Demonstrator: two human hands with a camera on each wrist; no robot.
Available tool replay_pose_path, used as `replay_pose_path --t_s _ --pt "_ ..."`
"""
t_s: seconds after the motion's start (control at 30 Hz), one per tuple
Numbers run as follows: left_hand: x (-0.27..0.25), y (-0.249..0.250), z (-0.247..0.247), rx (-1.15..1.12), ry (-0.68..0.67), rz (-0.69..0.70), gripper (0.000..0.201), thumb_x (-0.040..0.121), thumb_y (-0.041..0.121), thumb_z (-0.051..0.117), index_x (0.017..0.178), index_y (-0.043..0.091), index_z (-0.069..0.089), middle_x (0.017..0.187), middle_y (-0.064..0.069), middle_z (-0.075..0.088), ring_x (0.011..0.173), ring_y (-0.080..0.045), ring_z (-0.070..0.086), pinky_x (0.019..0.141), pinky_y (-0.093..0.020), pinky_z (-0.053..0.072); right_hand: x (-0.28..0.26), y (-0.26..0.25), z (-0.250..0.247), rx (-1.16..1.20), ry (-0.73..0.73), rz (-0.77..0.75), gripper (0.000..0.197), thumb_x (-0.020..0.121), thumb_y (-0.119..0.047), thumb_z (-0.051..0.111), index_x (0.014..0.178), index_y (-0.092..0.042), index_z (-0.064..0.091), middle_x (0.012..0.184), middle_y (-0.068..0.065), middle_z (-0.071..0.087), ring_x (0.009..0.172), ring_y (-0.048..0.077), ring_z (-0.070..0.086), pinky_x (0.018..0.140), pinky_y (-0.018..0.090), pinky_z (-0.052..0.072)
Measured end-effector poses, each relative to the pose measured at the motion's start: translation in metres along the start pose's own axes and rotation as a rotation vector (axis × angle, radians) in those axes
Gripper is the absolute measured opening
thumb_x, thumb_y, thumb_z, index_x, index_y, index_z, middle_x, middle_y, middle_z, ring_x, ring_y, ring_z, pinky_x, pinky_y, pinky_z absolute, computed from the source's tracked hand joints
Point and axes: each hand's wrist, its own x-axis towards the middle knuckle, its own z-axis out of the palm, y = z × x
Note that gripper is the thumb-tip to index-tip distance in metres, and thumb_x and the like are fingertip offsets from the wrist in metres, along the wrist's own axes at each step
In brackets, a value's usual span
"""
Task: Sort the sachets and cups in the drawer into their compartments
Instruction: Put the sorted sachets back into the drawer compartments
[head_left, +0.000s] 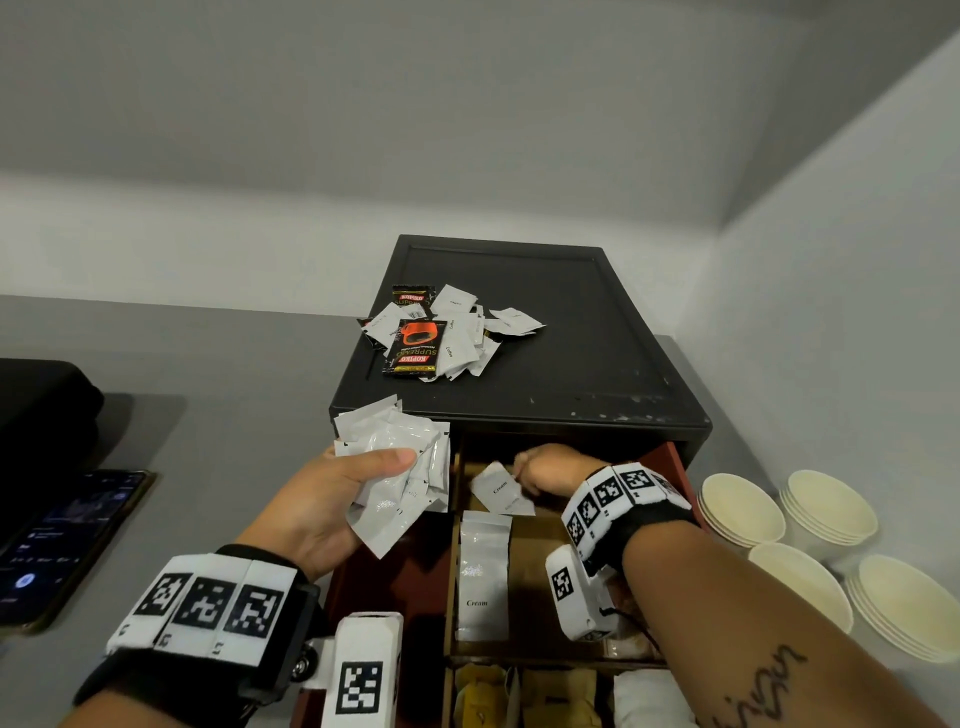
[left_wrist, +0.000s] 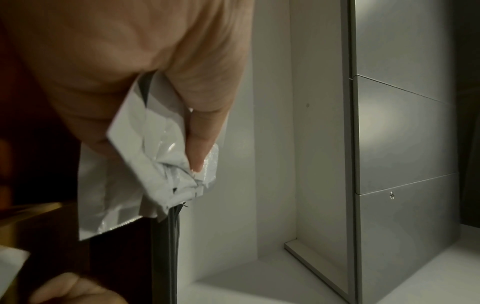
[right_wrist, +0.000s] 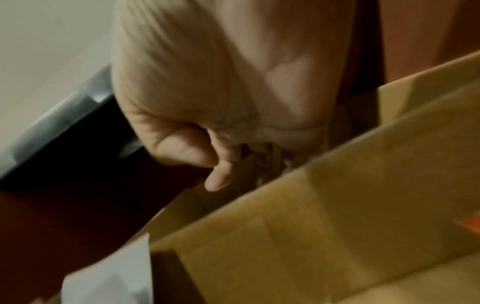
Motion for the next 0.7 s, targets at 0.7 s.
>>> replay_pose_path --t_s 0.7 --pt "0.003 -0.002 -0.003 0.006 -0.005 0.019 0.023 0.084 -0.006 0.055 0.099 0.006 0.065 0.079 -0.01 0.074 0.063 -0.022 0.071 0.054 -0.033 0.059 0.004 -0.034 0.016 -0.07 0.068 0.059 0.04 0.101 -0.022 0.037 0.132 0.002 0.046 0.136 0.017 0.05 0.125 0.03 0.049 0.1 0.033 0.039"
